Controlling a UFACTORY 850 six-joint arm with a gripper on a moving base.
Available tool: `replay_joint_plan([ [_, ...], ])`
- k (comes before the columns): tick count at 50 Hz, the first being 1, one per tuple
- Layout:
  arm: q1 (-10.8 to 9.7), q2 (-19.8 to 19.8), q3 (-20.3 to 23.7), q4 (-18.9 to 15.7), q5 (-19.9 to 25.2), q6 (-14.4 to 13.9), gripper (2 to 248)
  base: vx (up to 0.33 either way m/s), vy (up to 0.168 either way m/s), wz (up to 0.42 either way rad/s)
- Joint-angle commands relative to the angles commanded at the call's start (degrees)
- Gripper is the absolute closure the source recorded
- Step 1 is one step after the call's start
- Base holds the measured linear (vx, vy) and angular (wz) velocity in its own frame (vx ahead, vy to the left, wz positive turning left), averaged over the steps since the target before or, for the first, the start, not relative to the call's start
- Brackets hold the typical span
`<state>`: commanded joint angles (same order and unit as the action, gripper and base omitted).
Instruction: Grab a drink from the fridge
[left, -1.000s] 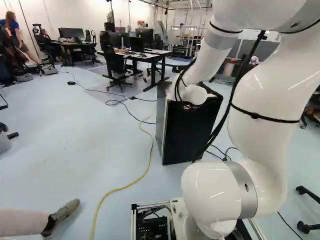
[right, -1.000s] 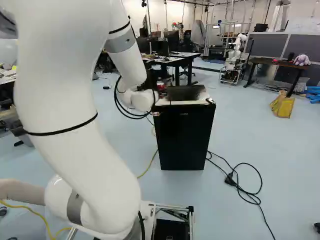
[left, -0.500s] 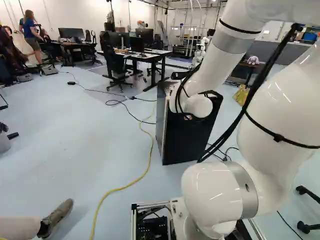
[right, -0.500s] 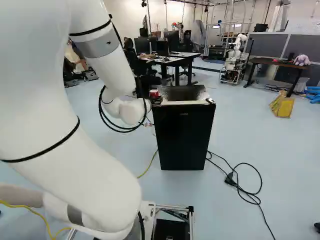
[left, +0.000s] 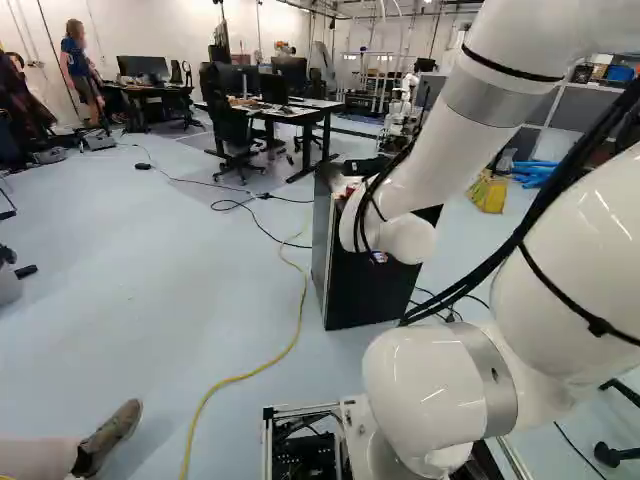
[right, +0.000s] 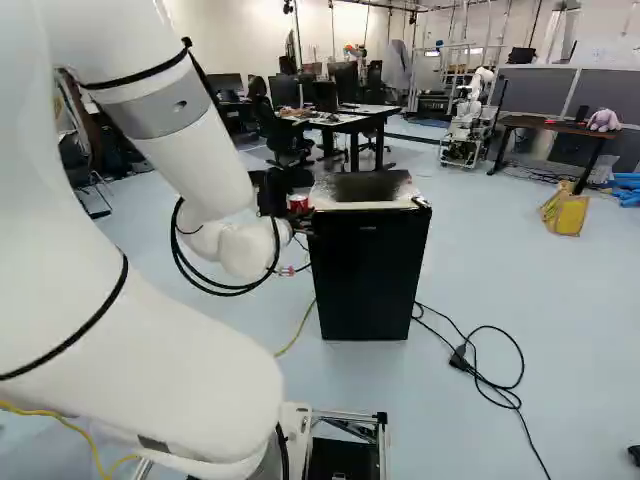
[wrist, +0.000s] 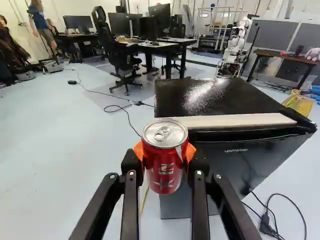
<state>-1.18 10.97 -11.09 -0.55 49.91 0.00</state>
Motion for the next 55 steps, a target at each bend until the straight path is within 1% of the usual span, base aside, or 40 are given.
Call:
replay_joint_plan([
  [15,0.7,2.9,3.5,0.3,0.1,0.0,153,0.0,0.0,0.0],
  [26,1.0,4.2,5.1,0.5,0.1,0.0,153,0.0,0.0,0.0],
  [38,1.2,5.0,6.0,0.5,0.1,0.0,153,0.0,0.0,0.0],
  [55,1.2,5.0,6.1,0.5,0.1,0.0,153,0.0,0.0,0.0],
])
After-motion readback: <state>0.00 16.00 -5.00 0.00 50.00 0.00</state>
